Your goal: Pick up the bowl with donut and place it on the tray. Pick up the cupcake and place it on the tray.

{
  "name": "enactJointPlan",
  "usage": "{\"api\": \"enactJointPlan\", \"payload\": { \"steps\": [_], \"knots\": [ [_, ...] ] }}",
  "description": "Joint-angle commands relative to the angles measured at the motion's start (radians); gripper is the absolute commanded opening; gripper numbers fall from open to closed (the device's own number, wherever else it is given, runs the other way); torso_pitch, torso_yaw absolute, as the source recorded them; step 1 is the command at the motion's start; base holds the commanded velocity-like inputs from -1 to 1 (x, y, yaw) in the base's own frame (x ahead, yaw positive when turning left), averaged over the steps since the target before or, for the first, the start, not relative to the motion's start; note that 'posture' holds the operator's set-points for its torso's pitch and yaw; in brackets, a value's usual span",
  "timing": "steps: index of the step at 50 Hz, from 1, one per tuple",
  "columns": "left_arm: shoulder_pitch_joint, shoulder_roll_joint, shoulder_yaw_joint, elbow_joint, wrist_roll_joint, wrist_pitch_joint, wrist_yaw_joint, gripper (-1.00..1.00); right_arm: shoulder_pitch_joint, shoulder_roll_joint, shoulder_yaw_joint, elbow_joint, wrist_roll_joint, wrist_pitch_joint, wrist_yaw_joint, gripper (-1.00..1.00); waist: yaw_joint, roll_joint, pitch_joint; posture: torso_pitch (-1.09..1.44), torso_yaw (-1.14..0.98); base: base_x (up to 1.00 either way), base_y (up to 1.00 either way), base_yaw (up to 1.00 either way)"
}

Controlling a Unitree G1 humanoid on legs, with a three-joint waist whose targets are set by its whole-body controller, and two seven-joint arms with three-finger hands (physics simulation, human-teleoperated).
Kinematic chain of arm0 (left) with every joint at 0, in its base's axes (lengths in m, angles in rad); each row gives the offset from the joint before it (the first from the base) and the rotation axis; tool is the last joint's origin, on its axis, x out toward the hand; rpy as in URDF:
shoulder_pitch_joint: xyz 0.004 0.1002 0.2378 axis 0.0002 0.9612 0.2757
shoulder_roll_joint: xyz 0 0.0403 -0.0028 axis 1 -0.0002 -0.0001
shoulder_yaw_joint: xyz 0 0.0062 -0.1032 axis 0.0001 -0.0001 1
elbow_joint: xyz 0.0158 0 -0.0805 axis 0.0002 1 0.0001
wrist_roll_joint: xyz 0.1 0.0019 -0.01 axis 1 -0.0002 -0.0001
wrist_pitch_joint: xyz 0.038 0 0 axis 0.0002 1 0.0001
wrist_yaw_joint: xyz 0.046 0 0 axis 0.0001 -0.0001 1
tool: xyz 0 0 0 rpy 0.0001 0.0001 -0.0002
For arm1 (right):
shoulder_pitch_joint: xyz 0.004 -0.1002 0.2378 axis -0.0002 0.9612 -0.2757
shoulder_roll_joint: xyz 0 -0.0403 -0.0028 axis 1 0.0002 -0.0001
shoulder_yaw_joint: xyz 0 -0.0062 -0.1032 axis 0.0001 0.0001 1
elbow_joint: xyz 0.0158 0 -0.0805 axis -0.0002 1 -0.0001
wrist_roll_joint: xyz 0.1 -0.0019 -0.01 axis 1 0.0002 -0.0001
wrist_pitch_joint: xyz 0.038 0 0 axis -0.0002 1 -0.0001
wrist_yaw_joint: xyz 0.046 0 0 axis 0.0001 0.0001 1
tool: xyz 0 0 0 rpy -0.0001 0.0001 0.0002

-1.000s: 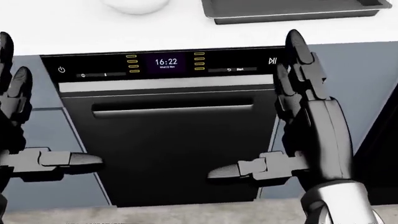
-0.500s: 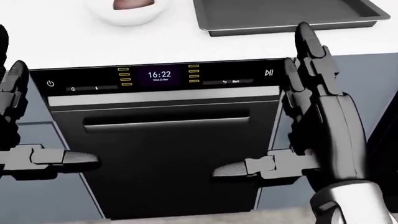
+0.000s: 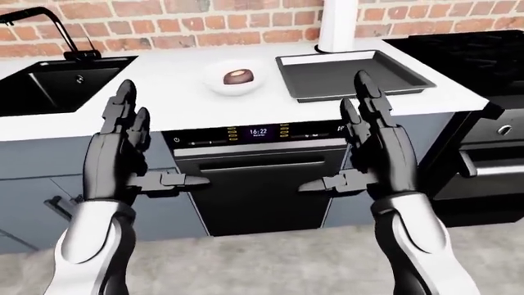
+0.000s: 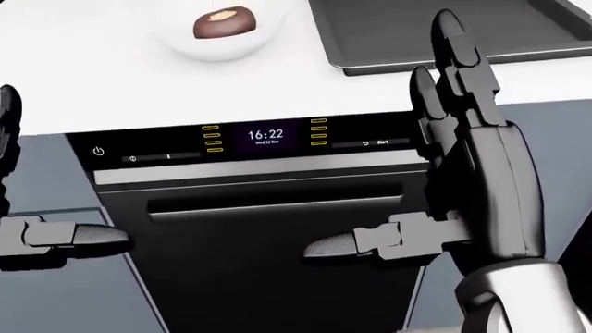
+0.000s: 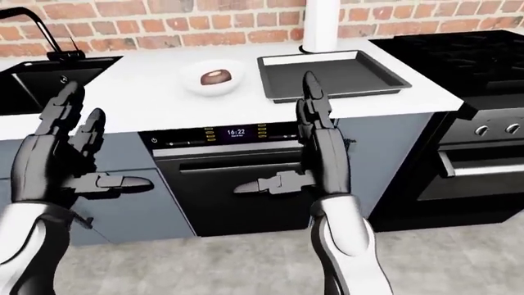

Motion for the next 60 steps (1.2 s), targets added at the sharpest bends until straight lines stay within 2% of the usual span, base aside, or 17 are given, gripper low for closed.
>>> {"api": "enactJointPlan", "payload": {
  "steps": [1, 5, 7, 8, 10, 13, 20, 32, 33, 35, 36, 45, 48, 49, 50, 52, 60],
  "knots": [
    [-0.014, 0.010, 0.013, -0.018, 0.009, -0.038, 0.008, 1.00, -0.019, 0.003, 0.009, -0.023, 0.005, -0.028, 0.006, 1.00, 0.001, 0.002, -0.003, 0.00, 0.00, 0.23, 0.44, 0.00],
    [-0.011, 0.010, 0.015, -0.023, 0.006, -0.035, 0.008, 1.00, -0.019, 0.004, 0.011, -0.023, 0.002, -0.028, 0.006, 1.00, -0.010, 0.075, -0.004, 0.00, 0.00, 0.22, 0.44, 0.00],
    [-0.007, 0.009, 0.018, -0.024, 0.005, -0.038, 0.007, 1.00, -0.016, 0.004, 0.012, -0.018, 0.000, -0.035, 0.008, 1.00, -0.004, 0.167, -0.031, 0.00, 0.00, 0.23, 0.50, 0.00],
    [-0.005, 0.009, 0.018, -0.025, 0.005, -0.038, 0.007, 1.00, -0.014, 0.006, 0.011, -0.014, 0.001, -0.041, 0.009, 1.00, 0.006, 0.101, -0.013, 0.00, 0.00, 0.25, 0.59, 0.00],
    [-0.005, 0.009, 0.020, -0.038, 0.003, -0.025, 0.009, 1.00, -0.012, 0.007, 0.010, -0.013, 0.002, -0.044, 0.010, 1.00, 0.012, 0.106, 0.005, 0.00, 0.00, 0.25, 0.59, 0.00],
    [-0.005, 0.009, 0.019, -0.042, 0.003, -0.022, 0.010, 1.00, -0.008, 0.011, 0.003, -0.021, 0.015, -0.044, 0.009, 1.00, 0.017, 0.064, 0.006, 0.00, 0.00, 0.26, 0.53, 0.00],
    [-0.005, 0.007, 0.015, -0.052, 0.005, -0.012, 0.011, 1.00, 0.000, 0.009, -0.005, -0.025, 0.057, -0.059, 0.001, 1.00, 0.014, 0.088, -0.007, 0.00, 0.00, 0.25, 0.04, 0.00],
    [-0.003, 0.007, 0.019, -0.066, 0.009, 0.002, 0.005, 1.00, 0.011, 0.005, 0.002, -0.010, 0.059, -0.086, 0.000, 1.00, 0.041, -0.002, -0.013, 0.00, 0.00, 0.35, 0.00, 0.00],
    [-0.002, 0.007, 0.018, -0.063, 0.010, -0.002, 0.005, 1.00, 0.011, 0.005, 0.003, -0.011, 0.060, -0.085, 0.001, 1.00, 0.033, 0.025, -0.003, 0.00, 0.00, 0.47, 0.00, 0.00],
    [-0.001, 0.007, 0.018, -0.059, 0.011, -0.007, 0.004, 1.00, 0.011, 0.005, 0.003, -0.013, 0.059, -0.084, 0.001, 1.00, 0.031, -0.007, 0.032, 0.00, 0.00, 0.46, 0.00, 0.00],
    [-0.001, 0.007, 0.020, -0.058, 0.011, -0.008, 0.003, 1.00, 0.009, 0.005, 0.001, -0.015, 0.060, -0.081, 0.000, 1.00, 0.019, -0.009, 0.014, 0.00, 0.00, 0.46, 0.00, 0.00],
    [-0.014, 0.016, 0.035, -0.072, -0.002, 0.016, 0.002, 1.00, -0.016, 0.017, -0.027, -0.047, 0.142, -0.050, -0.031, 1.00, 0.064, -0.008, 0.000, 0.00, 0.00, 0.17, 0.13, 0.10],
    [-0.012, 0.017, 0.037, -0.075, -0.005, 0.016, 0.003, 1.00, -0.021, 0.005, -0.025, -0.053, 0.151, -0.050, -0.045, 1.00, 0.067, 0.089, 0.005, 0.00, 0.00, 0.00, 0.00, 1.00],
    [-0.011, 0.017, 0.037, -0.076, -0.005, 0.016, 0.004, 1.00, -0.022, 0.002, -0.025, -0.053, 0.151, -0.050, -0.047, 1.00, 0.056, 0.148, 0.003, 0.00, 0.00, 0.00, 0.88, 0.00],
    [-0.010, 0.018, 0.037, -0.081, -0.006, 0.019, 0.004, 1.00, -0.025, 0.000, -0.028, -0.061, 0.155, -0.048, -0.049, 1.00, 0.047, 0.063, 0.032, 0.00, 0.00, 0.00, 0.00, 0.00],
    [-0.011, 0.019, 0.039, -0.087, -0.008, 0.026, 0.005, 1.00, -0.032, -0.003, -0.033, -0.078, 0.164, -0.042, -0.054, 1.00, 0.048, 0.091, 0.013, 0.00, 0.00, 0.00, 0.00, 0.00],
    [-0.011, 0.026, 0.060, -0.110, -0.026, 0.048, 0.005, 1.00, -0.053, -0.021, -0.053, -0.132, 0.191, -0.001, -0.071, 1.00, 0.023, 0.066, 0.016, 0.00, 0.00, 0.00, 0.00, 0.00]
  ]
}}
